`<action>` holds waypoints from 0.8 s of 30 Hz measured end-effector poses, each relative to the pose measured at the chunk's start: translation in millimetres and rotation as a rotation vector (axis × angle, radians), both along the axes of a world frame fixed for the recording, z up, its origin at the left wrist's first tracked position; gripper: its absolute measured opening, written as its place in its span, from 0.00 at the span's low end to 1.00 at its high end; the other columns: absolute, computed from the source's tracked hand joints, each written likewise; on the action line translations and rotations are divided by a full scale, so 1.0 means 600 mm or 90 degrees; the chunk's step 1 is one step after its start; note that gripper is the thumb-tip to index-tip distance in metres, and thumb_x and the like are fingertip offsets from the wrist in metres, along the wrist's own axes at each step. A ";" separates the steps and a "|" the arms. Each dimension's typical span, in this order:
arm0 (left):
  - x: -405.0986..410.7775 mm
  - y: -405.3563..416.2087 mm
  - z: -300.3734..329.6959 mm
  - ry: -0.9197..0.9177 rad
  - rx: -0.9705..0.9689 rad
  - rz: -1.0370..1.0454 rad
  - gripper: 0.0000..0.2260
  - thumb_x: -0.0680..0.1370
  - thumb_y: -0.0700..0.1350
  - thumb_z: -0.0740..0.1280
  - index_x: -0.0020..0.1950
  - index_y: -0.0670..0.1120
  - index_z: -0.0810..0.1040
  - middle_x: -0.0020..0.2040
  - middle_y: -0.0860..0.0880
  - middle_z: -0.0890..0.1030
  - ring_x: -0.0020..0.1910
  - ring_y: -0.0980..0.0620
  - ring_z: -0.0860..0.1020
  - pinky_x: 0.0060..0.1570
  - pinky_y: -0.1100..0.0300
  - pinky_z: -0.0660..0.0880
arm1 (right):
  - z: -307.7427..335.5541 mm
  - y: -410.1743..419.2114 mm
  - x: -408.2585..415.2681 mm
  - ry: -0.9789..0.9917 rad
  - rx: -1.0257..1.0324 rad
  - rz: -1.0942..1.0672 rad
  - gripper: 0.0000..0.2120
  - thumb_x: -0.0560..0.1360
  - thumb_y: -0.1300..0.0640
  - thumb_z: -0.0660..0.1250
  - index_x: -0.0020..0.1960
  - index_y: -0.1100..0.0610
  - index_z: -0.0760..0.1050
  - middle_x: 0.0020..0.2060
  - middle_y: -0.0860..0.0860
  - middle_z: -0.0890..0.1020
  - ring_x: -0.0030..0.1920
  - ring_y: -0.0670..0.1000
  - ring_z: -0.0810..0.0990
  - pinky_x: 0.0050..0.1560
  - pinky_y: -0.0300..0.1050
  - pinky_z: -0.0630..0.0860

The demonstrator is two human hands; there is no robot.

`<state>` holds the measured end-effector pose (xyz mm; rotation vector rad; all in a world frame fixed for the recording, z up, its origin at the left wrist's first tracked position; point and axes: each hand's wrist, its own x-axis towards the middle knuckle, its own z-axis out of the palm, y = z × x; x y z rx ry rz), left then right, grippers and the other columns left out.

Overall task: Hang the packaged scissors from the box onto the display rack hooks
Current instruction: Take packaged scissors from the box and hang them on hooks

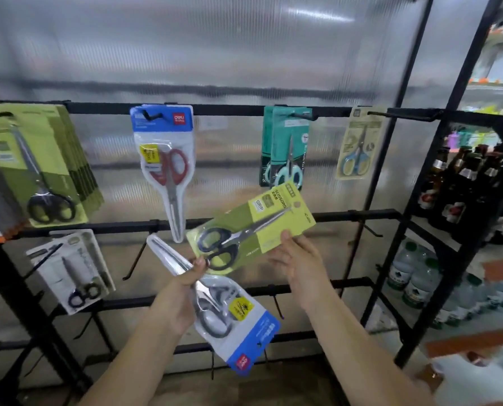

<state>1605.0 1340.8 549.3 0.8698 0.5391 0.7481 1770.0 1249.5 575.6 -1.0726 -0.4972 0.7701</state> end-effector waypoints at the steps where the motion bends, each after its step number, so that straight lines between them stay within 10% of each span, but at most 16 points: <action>1: -0.012 -0.001 -0.006 0.022 -0.002 0.018 0.06 0.73 0.43 0.68 0.45 0.41 0.76 0.35 0.44 0.82 0.33 0.47 0.81 0.34 0.56 0.80 | 0.007 0.014 -0.014 0.017 0.049 0.010 0.05 0.78 0.62 0.61 0.46 0.57 0.75 0.39 0.52 0.83 0.39 0.50 0.82 0.41 0.45 0.77; 4: -0.046 0.007 -0.019 0.082 0.037 0.048 0.18 0.69 0.42 0.74 0.53 0.33 0.75 0.48 0.35 0.81 0.47 0.38 0.81 0.51 0.45 0.78 | 0.030 0.051 -0.050 -0.013 0.121 0.022 0.10 0.78 0.67 0.59 0.52 0.56 0.76 0.44 0.50 0.83 0.44 0.49 0.81 0.45 0.46 0.79; 12: -0.181 0.075 0.012 0.141 0.208 0.266 0.07 0.78 0.34 0.62 0.40 0.39 0.75 0.32 0.49 0.82 0.32 0.52 0.81 0.34 0.59 0.78 | 0.082 0.117 -0.162 -0.250 0.121 0.027 0.10 0.77 0.64 0.63 0.47 0.51 0.79 0.41 0.45 0.85 0.48 0.49 0.82 0.50 0.47 0.77; 18: -0.301 0.131 0.058 0.155 0.275 0.370 0.06 0.77 0.39 0.65 0.45 0.36 0.76 0.41 0.35 0.80 0.40 0.41 0.81 0.47 0.44 0.77 | 0.112 0.186 -0.290 -0.341 0.147 0.096 0.12 0.76 0.64 0.64 0.46 0.46 0.78 0.40 0.40 0.84 0.47 0.42 0.82 0.47 0.38 0.76; 24: -0.394 0.173 0.082 0.200 0.347 0.385 0.06 0.77 0.40 0.66 0.41 0.40 0.77 0.34 0.45 0.83 0.37 0.48 0.82 0.39 0.57 0.79 | 0.170 0.268 -0.399 -0.388 0.216 0.086 0.11 0.76 0.64 0.65 0.46 0.47 0.77 0.41 0.43 0.83 0.45 0.45 0.82 0.50 0.43 0.78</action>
